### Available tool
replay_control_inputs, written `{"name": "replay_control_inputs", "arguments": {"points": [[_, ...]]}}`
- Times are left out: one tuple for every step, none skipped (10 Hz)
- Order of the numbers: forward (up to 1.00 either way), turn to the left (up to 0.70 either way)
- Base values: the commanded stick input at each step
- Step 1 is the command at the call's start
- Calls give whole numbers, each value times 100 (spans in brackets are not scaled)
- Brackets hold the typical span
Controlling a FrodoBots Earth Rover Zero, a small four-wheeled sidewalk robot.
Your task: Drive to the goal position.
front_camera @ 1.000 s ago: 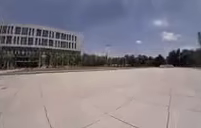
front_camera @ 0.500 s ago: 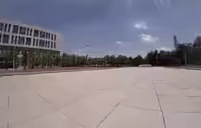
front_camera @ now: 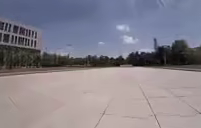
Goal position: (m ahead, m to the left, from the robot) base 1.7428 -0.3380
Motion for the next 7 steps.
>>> {"name": "replay_control_inputs", "arguments": {"points": [[70,0],[70,0],[70,0],[70,0],[70,0],[70,0],[70,0]]}}
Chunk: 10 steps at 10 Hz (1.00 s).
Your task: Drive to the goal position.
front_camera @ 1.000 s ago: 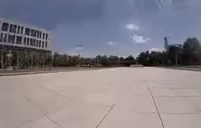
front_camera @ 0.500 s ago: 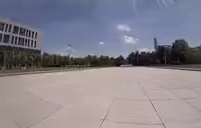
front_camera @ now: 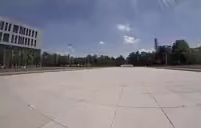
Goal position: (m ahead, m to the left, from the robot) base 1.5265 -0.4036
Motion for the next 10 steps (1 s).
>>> {"name": "replay_control_inputs", "arguments": {"points": [[70,0],[70,0],[70,0],[70,0],[70,-3],[70,-8],[70,-13],[70,-23],[70,-35],[70,-35]]}}
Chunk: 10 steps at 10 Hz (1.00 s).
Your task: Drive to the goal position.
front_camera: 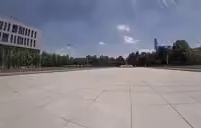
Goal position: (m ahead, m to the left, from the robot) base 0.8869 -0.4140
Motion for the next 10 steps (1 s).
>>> {"name": "replay_control_inputs", "arguments": {"points": [[70,-35],[70,-35],[70,-35],[68,-34],[63,-32],[59,-30],[55,-27],[50,-25],[46,-23],[41,-21]]}}
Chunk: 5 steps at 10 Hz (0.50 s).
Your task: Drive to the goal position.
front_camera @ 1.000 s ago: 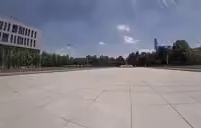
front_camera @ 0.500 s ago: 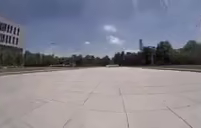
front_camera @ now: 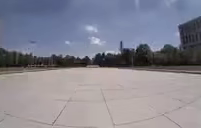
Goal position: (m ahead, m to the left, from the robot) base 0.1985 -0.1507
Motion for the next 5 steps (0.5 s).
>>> {"name": "replay_control_inputs", "arguments": {"points": [[37,-18],[32,-16],[28,-14],[23,-12],[19,-9]]}}
